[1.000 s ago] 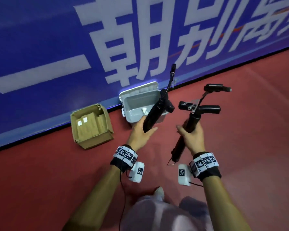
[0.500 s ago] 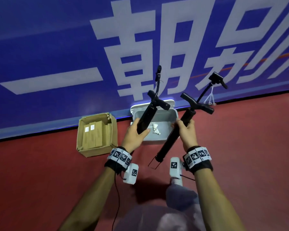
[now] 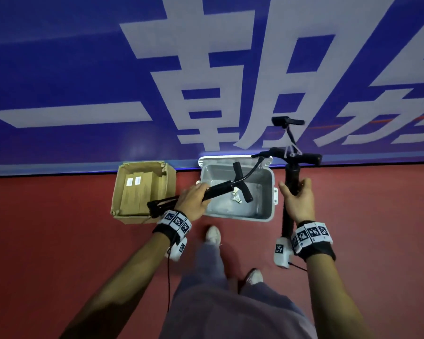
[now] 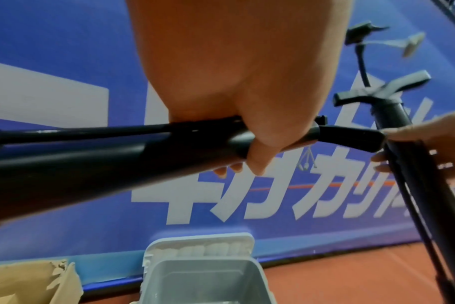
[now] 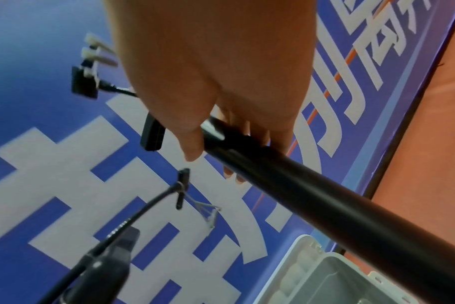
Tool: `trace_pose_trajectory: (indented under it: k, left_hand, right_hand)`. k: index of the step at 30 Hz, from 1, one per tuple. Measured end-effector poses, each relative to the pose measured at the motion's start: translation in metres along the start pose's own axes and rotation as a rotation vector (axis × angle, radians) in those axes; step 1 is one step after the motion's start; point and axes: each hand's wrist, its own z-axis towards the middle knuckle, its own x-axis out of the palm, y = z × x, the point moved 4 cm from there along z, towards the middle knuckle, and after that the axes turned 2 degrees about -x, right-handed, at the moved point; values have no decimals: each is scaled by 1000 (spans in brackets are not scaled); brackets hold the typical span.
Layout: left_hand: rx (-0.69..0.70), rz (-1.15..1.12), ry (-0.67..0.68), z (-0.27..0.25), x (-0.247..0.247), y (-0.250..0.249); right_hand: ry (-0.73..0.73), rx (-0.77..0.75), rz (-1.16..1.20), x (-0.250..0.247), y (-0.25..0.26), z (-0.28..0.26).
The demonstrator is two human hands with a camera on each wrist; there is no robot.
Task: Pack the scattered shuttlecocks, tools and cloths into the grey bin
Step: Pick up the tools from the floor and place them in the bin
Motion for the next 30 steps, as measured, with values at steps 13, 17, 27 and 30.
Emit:
trace_pose_trajectory:
  k: [13,17,27,30]
  left_hand:
    - [286,540,537,206,192,60]
    - [297,594,565,244,292,89]
    - [253,540,668,288,469,151]
    - [247,511,689,303,491,158]
  right_hand:
    - [288,158,-475,139,-182,178]
    - [386,173,-521,192,-256,223]
    - [676,126,-726,312,-402,299]
    - [704,69,-788,333,-426,312]
